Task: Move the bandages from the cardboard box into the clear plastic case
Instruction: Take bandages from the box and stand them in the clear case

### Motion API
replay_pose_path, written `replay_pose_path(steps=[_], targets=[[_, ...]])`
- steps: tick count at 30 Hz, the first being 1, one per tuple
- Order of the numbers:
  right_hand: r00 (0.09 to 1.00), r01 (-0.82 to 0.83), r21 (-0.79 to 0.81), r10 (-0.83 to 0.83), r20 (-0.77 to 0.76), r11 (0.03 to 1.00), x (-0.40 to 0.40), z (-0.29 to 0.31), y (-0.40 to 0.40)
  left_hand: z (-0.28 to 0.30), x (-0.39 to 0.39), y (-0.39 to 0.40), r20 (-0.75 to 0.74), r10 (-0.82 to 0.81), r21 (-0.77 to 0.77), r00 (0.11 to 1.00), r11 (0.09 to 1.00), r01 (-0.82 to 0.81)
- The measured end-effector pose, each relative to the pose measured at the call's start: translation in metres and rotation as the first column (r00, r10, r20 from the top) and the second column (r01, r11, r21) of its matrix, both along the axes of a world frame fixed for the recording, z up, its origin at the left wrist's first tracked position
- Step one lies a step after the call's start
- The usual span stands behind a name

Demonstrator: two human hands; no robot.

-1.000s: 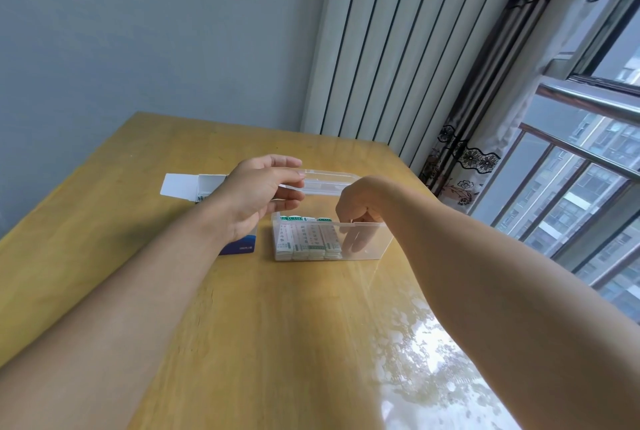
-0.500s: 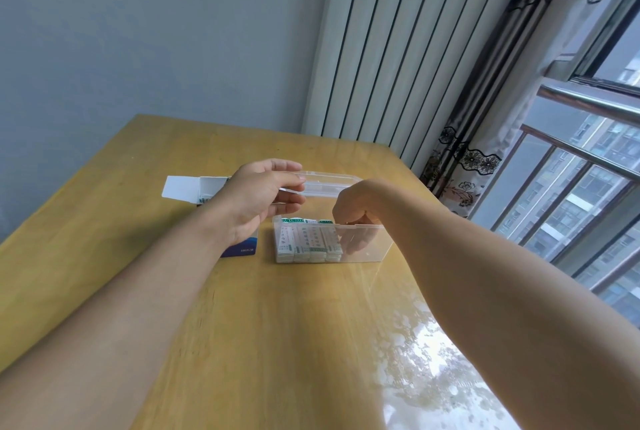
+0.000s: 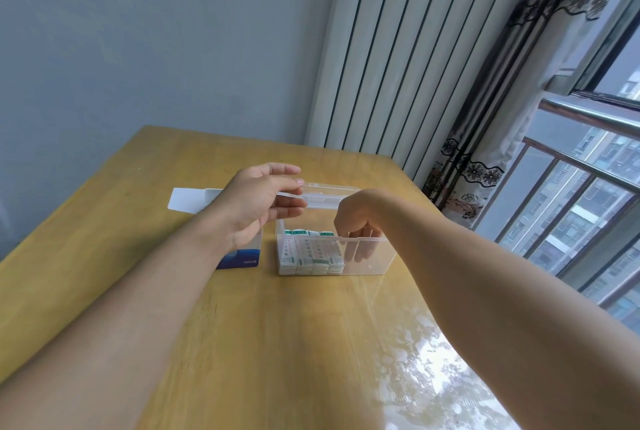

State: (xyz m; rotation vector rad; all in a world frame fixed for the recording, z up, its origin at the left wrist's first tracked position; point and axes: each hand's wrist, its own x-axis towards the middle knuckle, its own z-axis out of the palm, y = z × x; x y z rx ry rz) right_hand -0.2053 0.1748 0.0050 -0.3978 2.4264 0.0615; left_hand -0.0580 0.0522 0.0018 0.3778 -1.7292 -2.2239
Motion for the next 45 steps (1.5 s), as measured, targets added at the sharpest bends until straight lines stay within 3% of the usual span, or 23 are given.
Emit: replay_pose_path(steps=[8,20,24,31,38,41,45], targets=[[0.942,-0.205,-0.071,0.177,-0.285,0.976,-0.001,-0.002,-0.012,0.006,0.003,-0.014,-0.049,0.100,-0.002,0.994,0.995,-0.100],[0.931,-0.313,0.073,0.321,-0.175,0.947,0.012,-0.002,-0.020,0.005,0.003,-0.013,-0.036,0.093,-0.007,0.995,0.996,-0.093],[0.924,-0.319,0.049,0.322,-0.208,0.946,0.015,-0.001,-0.020,0.005,0.002,-0.013,-0.029,0.094,-0.008,0.995,0.996,-0.094],[0.927,-0.332,0.138,0.350,-0.134,0.933,0.022,0.004,-0.019,0.003,0.001,-0.014,-0.019,0.094,-0.008,0.995,0.996,-0.094],[0.943,-0.291,0.090,0.302,-0.139,0.952,0.020,0.005,-0.020,0.004,0.002,-0.015,-0.033,0.099,0.018,0.995,0.995,-0.098],[0.945,-0.273,-0.015,0.265,-0.192,0.962,0.019,0.025,-0.019,0.011,0.006,-0.021,-0.092,0.165,0.033,0.982,0.986,-0.163],[0.851,-0.390,-0.154,0.291,-0.437,0.908,0.031,0.076,-0.033,0.013,0.012,-0.053,-0.140,0.422,0.043,0.895,0.906,-0.421]])
